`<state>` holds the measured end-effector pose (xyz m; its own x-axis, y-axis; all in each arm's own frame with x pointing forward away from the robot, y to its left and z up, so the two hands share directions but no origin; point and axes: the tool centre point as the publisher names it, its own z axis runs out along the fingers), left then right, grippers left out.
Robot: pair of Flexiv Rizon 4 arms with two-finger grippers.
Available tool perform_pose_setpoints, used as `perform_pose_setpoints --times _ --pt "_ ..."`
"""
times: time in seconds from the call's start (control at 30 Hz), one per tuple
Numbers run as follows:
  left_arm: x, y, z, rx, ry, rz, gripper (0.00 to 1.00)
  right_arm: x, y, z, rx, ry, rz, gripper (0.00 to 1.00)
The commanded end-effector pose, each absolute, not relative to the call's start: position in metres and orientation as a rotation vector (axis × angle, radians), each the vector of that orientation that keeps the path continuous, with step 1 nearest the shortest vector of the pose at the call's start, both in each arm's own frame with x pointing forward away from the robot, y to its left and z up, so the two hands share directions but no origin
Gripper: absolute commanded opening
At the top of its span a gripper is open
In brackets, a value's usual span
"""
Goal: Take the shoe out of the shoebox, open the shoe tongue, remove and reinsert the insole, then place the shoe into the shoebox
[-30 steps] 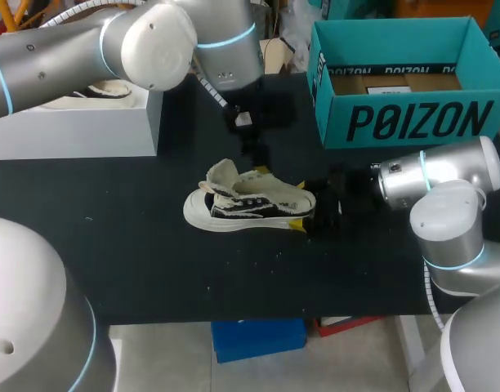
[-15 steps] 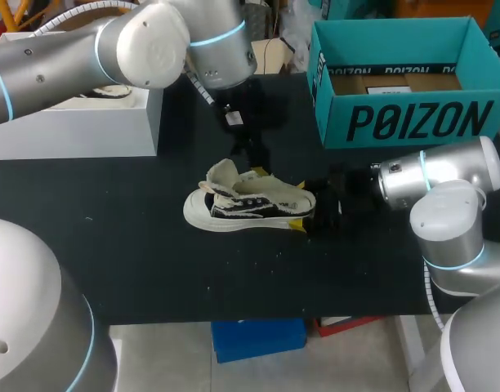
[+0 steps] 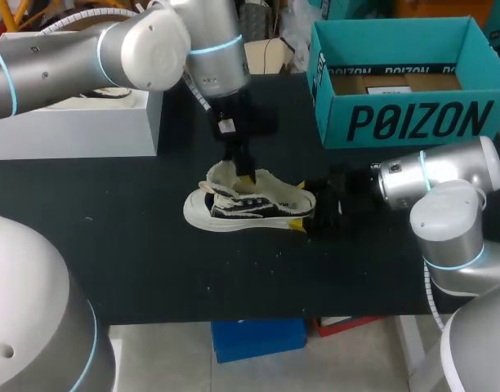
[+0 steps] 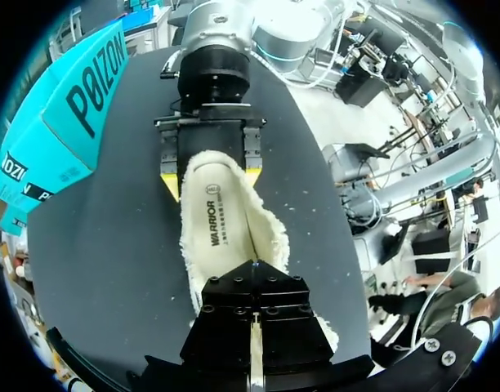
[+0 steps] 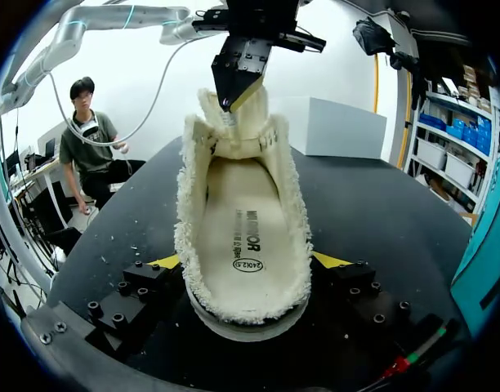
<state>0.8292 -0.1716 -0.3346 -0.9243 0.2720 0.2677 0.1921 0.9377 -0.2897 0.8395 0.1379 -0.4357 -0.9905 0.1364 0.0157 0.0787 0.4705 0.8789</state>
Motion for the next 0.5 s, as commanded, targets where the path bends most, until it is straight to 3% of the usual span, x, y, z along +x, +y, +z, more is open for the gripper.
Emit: perform_pose_setpoints --times 0.03,0.5 --pt "0.842 -0.180 -0.352 -0.329 -2.743 0.327 0.00 0.841 0.139 -0.437 0.196 2.647 1.573 0.00" --pt "0.845 -0.191 -0.370 -0.304 -2.689 0.302 0.00 0.841 0.139 -0.437 0.196 2.647 1.573 0.00"
